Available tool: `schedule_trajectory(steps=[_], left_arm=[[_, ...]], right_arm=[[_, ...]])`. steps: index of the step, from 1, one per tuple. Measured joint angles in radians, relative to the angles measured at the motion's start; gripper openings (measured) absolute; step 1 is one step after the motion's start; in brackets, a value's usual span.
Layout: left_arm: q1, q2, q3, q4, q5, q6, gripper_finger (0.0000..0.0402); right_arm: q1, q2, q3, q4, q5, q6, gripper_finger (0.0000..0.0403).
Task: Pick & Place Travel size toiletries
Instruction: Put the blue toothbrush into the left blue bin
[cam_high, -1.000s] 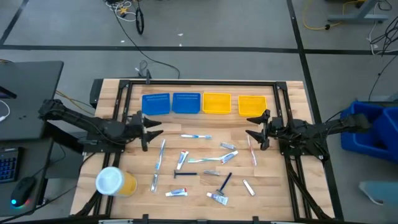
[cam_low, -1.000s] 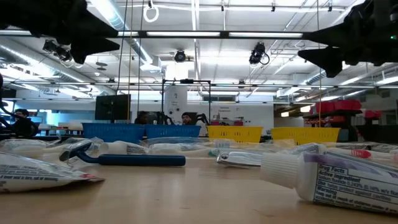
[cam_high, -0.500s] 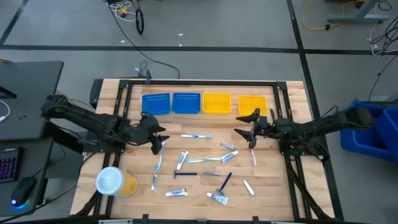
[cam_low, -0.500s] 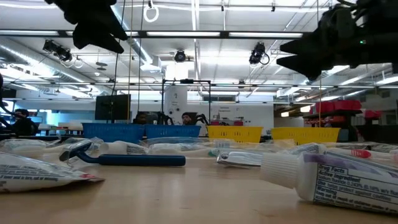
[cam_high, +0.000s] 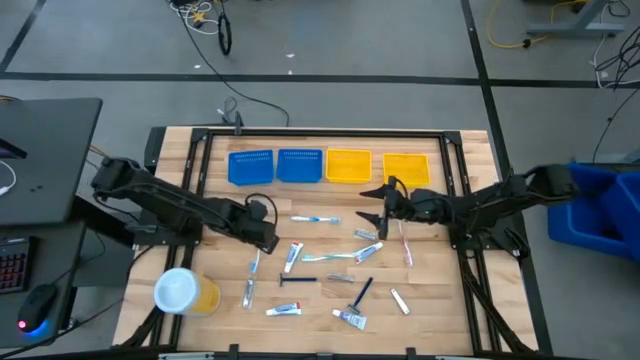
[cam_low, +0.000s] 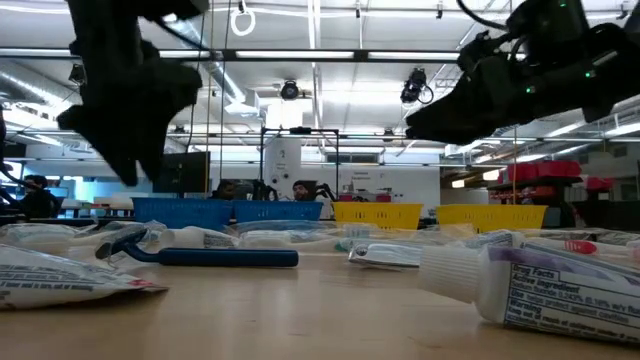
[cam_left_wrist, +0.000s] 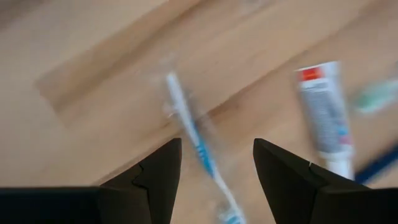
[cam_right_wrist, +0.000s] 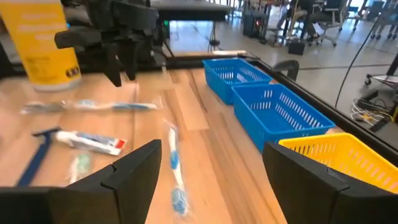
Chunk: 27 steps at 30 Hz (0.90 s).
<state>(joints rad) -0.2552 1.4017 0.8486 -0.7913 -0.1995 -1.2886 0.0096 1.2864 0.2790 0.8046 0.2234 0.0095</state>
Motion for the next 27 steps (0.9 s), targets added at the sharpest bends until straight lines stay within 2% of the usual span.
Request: schedule_trajectory(steps=[6, 18, 22, 27], left_arm=[[0.008, 0.081, 0.0, 0.007, 0.049, -0.07, 0.021], [0.008, 0.215, -0.001, 0.044, 0.098, -0.072, 0.0206], [0.008, 0.224, -0.001, 0.051, 0.103, -0.074, 0.0168], [0.008, 0.224, -0.001, 0.052, 0.105, -0.062, 0.0085]], right_arm=[[-0.027, 0.065, 0.024, -0.001, 0.0, -0.002, 0.0273], [-0.042, 0.07, 0.025, -0.005, 0.0, 0.001, 0.0257], [-0.042, 0.07, 0.025, -0.015, 0.0, 0.001, 0.0252], [-0.042, 0.07, 0.025, -0.02, 0.0, 0.002, 0.0245]])
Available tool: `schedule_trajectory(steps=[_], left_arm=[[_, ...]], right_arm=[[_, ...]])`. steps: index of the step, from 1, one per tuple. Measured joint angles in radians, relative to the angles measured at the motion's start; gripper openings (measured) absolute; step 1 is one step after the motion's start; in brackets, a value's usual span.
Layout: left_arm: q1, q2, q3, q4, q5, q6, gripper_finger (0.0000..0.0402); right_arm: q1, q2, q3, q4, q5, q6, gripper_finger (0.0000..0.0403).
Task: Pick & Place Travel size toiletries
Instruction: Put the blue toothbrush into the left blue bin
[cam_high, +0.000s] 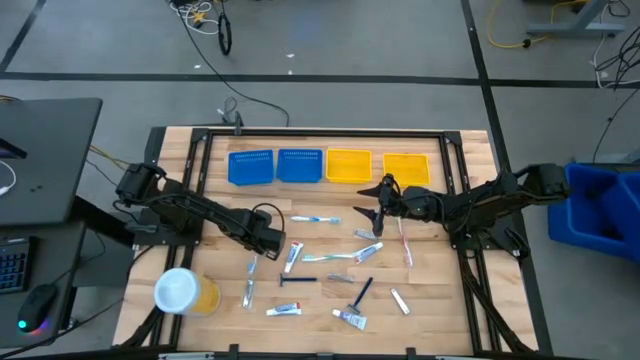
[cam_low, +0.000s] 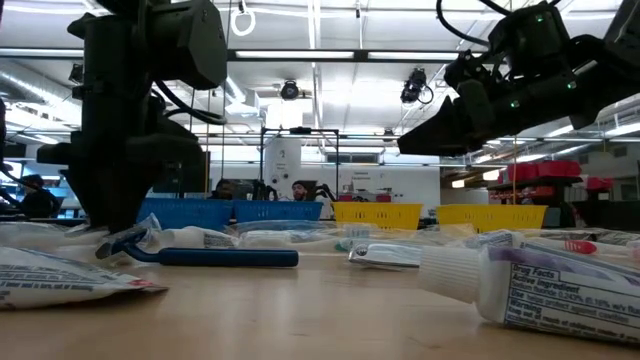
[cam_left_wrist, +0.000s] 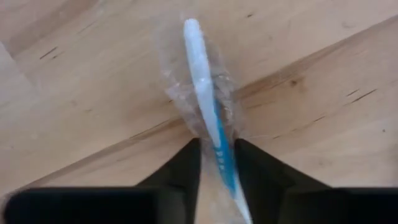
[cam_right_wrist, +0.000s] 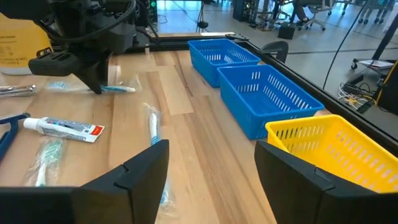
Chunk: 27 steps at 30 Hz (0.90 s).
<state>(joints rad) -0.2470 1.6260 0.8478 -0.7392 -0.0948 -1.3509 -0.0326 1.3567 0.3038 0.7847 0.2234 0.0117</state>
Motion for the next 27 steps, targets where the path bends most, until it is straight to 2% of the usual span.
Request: schedule_trajectory(steps=[3, 5, 8, 11, 17, 21, 27], left_arm=[[0.0, 0.0, 0.0, 0.0, -0.003, 0.022, 0.0036], [0.0, -0.009, 0.0, -0.001, -0.011, 0.026, 0.0017], [0.0, -0.014, 0.023, -0.031, -0.016, 0.091, 0.0019], [0.004, -0.026, 0.093, -0.136, -0.045, 0.161, 0.0028], [0.051, -0.025, 0.319, -0.476, -0.196, 0.393, 0.0017], [0.131, -0.025, 0.452, -0.638, -0.284, 0.542, 0.0017], [0.308, -0.025, 0.506, -0.657, -0.361, 0.814, 0.0017]], right_arm=[[0.0, 0.0, 0.0, -0.003, 0.0, 0.014, 0.0242], [0.0, 0.0, 0.0, -0.007, 0.0, 0.016, 0.024], [0.0, 0.0, 0.0, -0.009, 0.0, 0.017, 0.0239], [0.0, 0.0, 0.0, -0.011, 0.0, 0.017, 0.0238], [0.0, 0.0, 0.0, 0.003, 0.0, 0.017, 0.0247], [0.0, 0.0, 0.0, 0.004, 0.0, 0.017, 0.0253], [0.0, 0.0, -0.001, -0.003, 0.0, 0.018, 0.0249]])
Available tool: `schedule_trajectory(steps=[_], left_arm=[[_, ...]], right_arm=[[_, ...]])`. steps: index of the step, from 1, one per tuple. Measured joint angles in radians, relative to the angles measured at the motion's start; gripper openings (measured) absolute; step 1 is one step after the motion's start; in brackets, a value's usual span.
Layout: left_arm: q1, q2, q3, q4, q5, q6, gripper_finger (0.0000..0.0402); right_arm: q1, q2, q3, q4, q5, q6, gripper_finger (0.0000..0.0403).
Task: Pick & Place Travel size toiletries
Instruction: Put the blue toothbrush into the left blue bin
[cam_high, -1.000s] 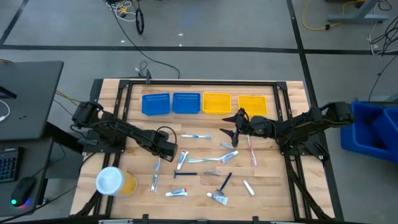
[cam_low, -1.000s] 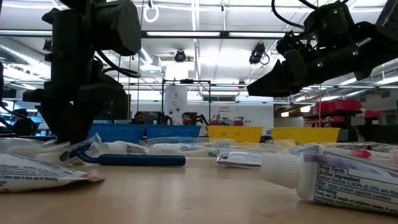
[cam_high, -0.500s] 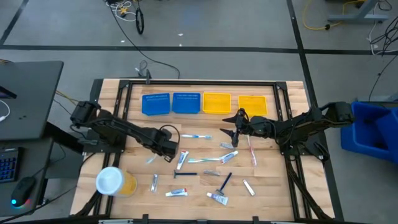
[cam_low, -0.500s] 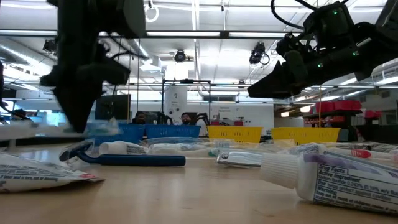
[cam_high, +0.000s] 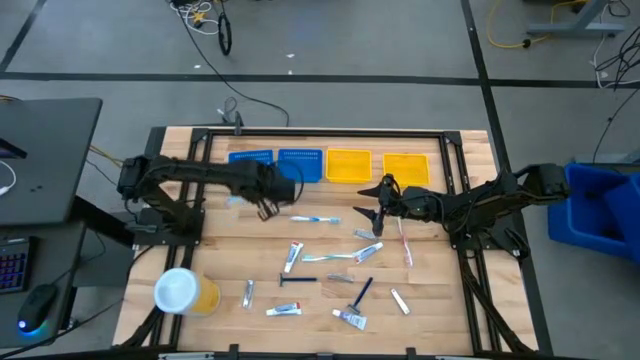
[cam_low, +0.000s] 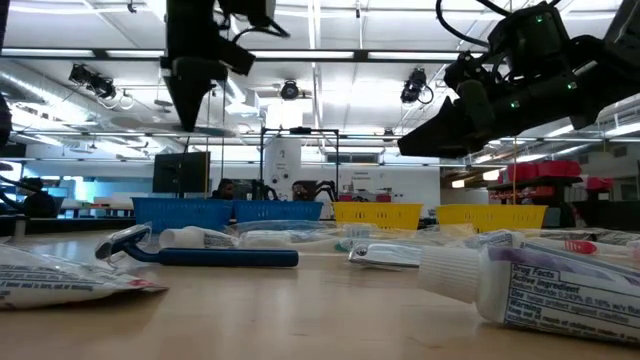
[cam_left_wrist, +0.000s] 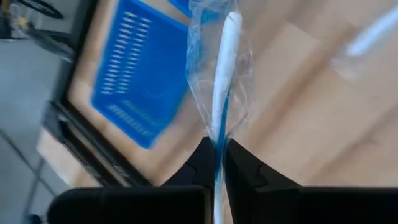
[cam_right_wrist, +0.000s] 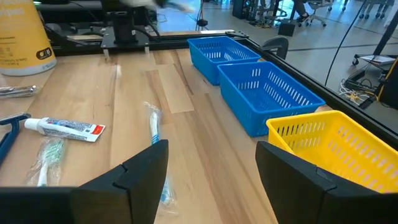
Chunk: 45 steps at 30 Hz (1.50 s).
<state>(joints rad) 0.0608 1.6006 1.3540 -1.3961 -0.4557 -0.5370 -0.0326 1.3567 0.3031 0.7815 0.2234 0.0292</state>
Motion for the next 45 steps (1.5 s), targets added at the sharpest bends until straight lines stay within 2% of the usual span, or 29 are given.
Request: schedule_trajectory(steps=[2, 5, 12, 21, 26, 32, 37, 42, 45], left_arm=[[0.061, 0.003, 0.0, 0.01, -0.04, 0.068, 0.0017], [0.132, 0.004, 0.0, 0.129, -0.123, 0.098, 0.0017], [0.203, 0.0, -0.02, 0.395, -0.134, 0.259, 0.0017], [0.243, 0.0, -0.196, 0.484, -0.208, 0.23, 0.0017], [0.266, -0.046, -0.273, 0.658, -0.184, 0.286, 0.0017], [0.328, -0.212, -0.403, 0.892, -0.083, 0.373, 0.0017], [0.374, -0.302, -0.521, 0.979, -0.071, 0.415, 0.0017], [0.418, -0.308, -0.608, 1.035, -0.03, 0.408, 0.0017], [0.437, -0.308, -0.659, 1.08, -0.053, 0.369, 0.0017]], right_arm=[[0.0, 0.0, 0.0, -0.011, 0.0, 0.0, 0.0244], [0.0, 0.0, 0.0, -0.024, 0.0, 0.0, 0.0236], [0.0, 0.0, 0.0, -0.062, 0.0, 0.019, 0.0225], [0.0, 0.0, 0.0, -0.108, 0.001, 0.042, 0.0227], [0.0, 0.0, 0.0, -0.105, 0.001, 0.042, 0.0235], [0.0, 0.0, 0.0, -0.104, 0.008, 0.042, 0.0246], [0.0, 0.0, 0.0, -0.101, 0.011, 0.042, 0.0252], [0.0, 0.0, 0.0, -0.1, 0.011, 0.042, 0.0248], [0.0, 0.0, 0.0, -0.099, 0.011, 0.042, 0.024]])
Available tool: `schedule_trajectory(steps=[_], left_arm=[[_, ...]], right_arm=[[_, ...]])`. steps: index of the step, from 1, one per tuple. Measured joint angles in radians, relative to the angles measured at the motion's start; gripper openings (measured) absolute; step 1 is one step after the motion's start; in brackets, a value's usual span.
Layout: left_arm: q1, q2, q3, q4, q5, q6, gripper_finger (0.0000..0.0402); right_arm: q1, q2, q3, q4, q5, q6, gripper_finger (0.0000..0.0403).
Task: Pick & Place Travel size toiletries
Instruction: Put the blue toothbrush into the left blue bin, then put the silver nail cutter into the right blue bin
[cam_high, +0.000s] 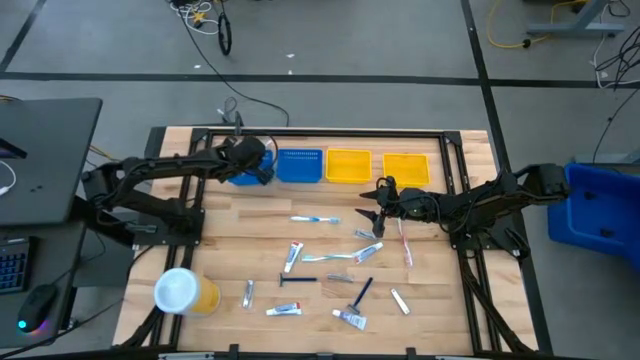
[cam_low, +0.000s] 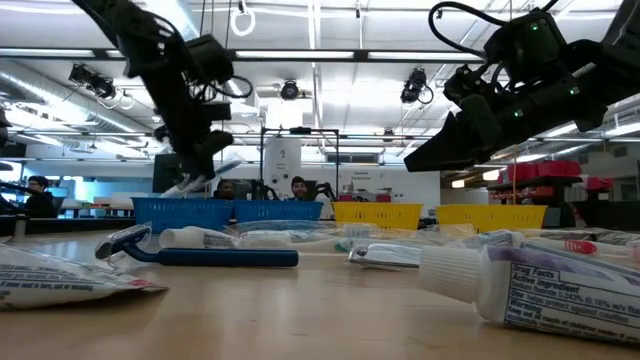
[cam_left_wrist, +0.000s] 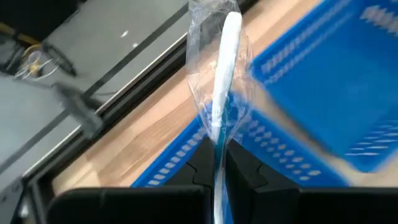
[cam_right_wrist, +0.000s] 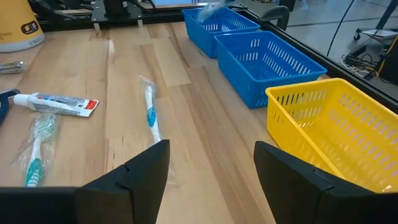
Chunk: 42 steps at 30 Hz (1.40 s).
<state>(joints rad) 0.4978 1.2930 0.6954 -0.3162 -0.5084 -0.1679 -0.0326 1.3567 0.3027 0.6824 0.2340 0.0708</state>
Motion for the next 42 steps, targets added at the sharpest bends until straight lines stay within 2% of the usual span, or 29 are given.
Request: schedule_trajectory(steps=[6, 12, 20, 29, 35, 42], left_arm=[[0.034, 0.0, -0.028, 0.024, 0.024, 0.016, 0.0021], [0.034, 0.0, -0.028, 0.025, 0.013, 0.016, 0.0068], [0.034, 0.0, -0.028, 0.024, 0.039, 0.022, 0.0113], [0.034, 0.001, -0.028, 0.008, 0.083, 0.041, 0.0123], [0.034, 0.001, -0.024, 0.014, 0.089, 0.034, 0.0143], [-0.044, 0.001, 0.089, -0.15, 0.122, 0.017, 0.0179]], right_arm=[[0.0, 0.0, 0.0, 0.0, 0.0, 0.0, 0.023], [0.0, 0.0, 0.0, 0.003, 0.0, 0.0, 0.0228], [0.0, 0.0, 0.0, 0.002, -0.001, 0.0, 0.0247], [0.0, 0.0, 0.0, 0.002, -0.002, 0.0, 0.0259], [0.0, 0.0, 0.0, 0.002, -0.002, 0.0, 0.0252], [0.0, 0.0, 0.0, 0.002, -0.002, 0.0, 0.0247]])
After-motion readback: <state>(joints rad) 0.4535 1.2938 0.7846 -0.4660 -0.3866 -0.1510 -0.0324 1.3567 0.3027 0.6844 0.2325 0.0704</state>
